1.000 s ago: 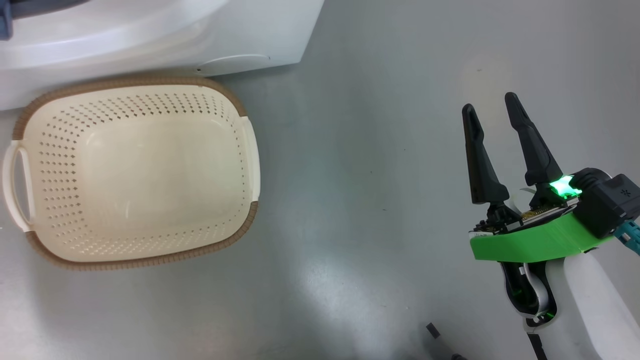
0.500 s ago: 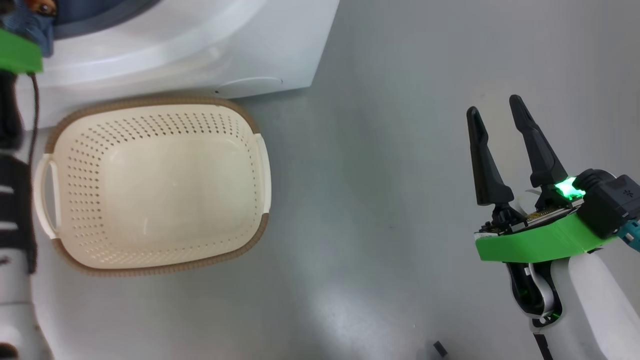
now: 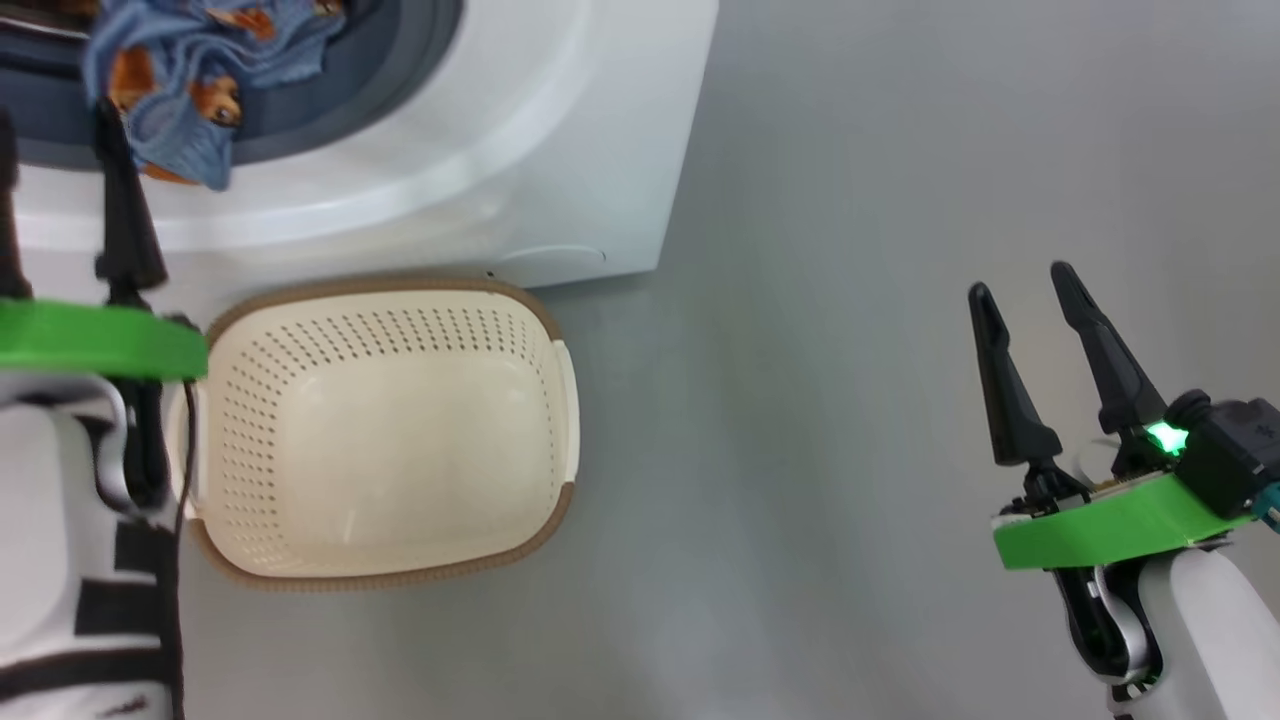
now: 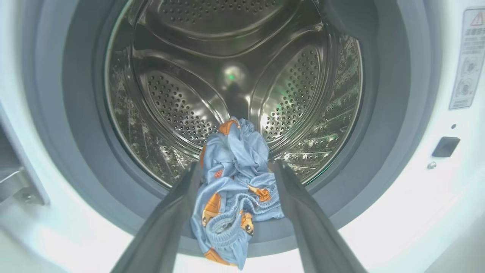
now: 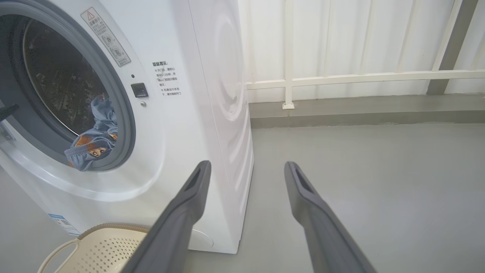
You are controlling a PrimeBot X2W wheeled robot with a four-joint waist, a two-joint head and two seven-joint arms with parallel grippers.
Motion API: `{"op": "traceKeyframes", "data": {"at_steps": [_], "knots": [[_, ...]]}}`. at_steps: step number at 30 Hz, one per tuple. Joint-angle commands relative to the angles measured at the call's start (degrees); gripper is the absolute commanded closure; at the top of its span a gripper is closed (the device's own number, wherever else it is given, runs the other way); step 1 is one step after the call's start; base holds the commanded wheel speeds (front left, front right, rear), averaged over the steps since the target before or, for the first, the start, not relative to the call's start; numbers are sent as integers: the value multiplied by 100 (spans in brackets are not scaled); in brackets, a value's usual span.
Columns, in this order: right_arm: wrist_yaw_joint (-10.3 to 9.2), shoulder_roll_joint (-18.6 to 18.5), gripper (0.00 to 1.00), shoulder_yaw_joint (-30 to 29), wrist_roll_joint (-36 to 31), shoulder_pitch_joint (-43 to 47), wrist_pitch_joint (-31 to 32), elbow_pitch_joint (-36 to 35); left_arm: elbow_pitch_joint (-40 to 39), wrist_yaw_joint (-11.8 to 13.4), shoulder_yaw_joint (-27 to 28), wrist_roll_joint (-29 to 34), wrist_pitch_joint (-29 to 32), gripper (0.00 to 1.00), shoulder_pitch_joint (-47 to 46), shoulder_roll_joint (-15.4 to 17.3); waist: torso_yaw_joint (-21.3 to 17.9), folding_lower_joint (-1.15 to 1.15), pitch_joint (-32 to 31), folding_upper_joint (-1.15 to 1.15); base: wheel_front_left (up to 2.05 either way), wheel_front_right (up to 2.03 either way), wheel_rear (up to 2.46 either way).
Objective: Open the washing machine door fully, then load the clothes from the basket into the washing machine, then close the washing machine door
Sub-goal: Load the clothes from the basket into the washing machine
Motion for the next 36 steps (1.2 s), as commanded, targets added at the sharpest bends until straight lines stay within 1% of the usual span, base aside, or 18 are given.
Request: {"op": "traceKeyframes", "data": {"at_steps": [1, 7, 13, 24, 30, 36], "knots": [[26, -104, 0, 82, -28, 164, -28, -96, -227, -28, 186, 91, -30, 0, 219, 177, 164, 0, -348, 0, 0, 0, 0], [26, -233, 0, 33, 8, 416, -28, -23, -504, -36, 266, 246, -30, 0, 916, 5, 275, 0, -754, 0, 0, 0, 0], [26, -324, 0, -12, 55, 665, -28, 21, -759, -38, 251, 226, -30, 0, 1575, -100, 347, 0, -1085, 0, 0, 0, 0], [26, -366, 0, -147, 56, 1056, -28, 4, -1229, -39, 195, 264, -30, 0, 2422, -224, 485, 0, -1465, 0, 0, 0, 0], [26, -378, 0, -256, 78, 1318, -28, -18, -1508, -39, 251, 210, -30, 0, 3080, -271, 571, 0, -1687, 0, 0, 0, 0], [26, -381, 0, -298, 84, 1461, -28, -32, -1748, -39, 366, 178, -30, 0, 3502, -307, 617, 0, -1816, 0, 0, 0, 0]]}}
